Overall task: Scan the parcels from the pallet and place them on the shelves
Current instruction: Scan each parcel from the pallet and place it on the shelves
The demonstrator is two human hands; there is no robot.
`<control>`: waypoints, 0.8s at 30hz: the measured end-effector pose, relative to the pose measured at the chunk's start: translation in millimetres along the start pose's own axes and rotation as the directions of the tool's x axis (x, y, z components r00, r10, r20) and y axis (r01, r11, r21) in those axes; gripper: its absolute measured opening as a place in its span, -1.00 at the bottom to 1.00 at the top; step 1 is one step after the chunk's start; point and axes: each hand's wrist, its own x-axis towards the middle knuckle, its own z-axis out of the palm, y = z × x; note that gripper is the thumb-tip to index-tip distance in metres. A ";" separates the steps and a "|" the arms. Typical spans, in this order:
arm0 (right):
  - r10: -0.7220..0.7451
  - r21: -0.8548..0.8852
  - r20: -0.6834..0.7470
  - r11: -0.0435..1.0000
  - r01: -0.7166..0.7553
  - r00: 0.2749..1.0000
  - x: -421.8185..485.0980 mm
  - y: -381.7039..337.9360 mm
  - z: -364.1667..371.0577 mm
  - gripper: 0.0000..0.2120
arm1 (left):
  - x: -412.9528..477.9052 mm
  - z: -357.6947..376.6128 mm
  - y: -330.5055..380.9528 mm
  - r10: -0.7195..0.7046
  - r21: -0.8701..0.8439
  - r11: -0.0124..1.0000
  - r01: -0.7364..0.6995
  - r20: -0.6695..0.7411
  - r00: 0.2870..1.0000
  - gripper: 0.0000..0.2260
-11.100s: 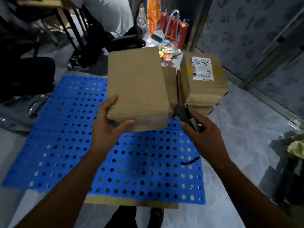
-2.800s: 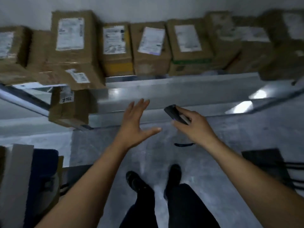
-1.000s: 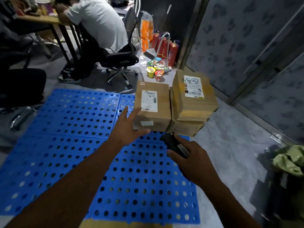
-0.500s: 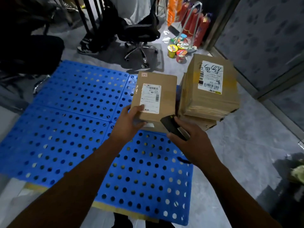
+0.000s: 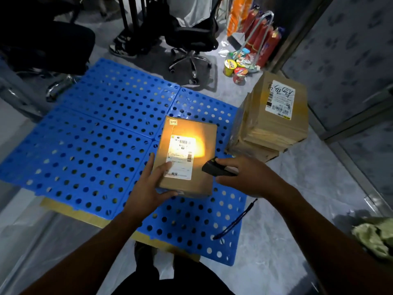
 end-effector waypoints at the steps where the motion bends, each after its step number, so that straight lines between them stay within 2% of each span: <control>1: 0.004 -0.079 0.022 0.997 -0.003 1.000 -0.8 -3.6 -7.4 -0.39 | 2.7 0.5 -1.8 0.012 -0.013 1.000 -0.012 -0.004 1.000 -0.22; 3: 0.011 -0.232 0.043 0.973 -0.001 0.999 -5.0 -10.9 -21.9 -0.40 | 7.1 3.7 -4.2 0.036 -0.013 0.999 -0.036 -0.007 0.999 -0.22; 6: 0.000 -0.352 0.040 0.936 0.014 0.999 -15.3 -24.3 -40.7 -0.47 | 9.4 8.5 -5.0 0.045 -0.012 0.999 -0.045 -0.029 0.999 -0.23; 14: 0.051 -0.416 0.017 0.909 -0.039 0.999 -40.4 -51.7 -44.0 -0.47 | 13.2 12.1 -14.8 0.103 -0.117 0.988 -0.105 -0.019 0.994 -0.22; 17: 0.076 -0.307 -0.043 0.948 -0.085 0.996 -45.0 -53.3 -33.5 -0.45 | 12.4 8.9 -18.2 0.136 -0.125 0.983 -0.138 -0.026 0.990 -0.22; 20: 0.142 -0.022 -0.151 0.989 -0.147 0.978 -51.1 -49.2 -14.8 -0.47 | 6.4 5.2 -22.4 0.121 -0.144 0.982 -0.123 -0.019 0.992 -0.24; 24: 0.257 0.251 -0.225 0.947 -0.199 0.940 -57.2 -38.6 23.8 -0.47 | -16.6 -6.4 -24.1 0.085 -0.194 0.976 -0.096 -0.063 0.994 -0.25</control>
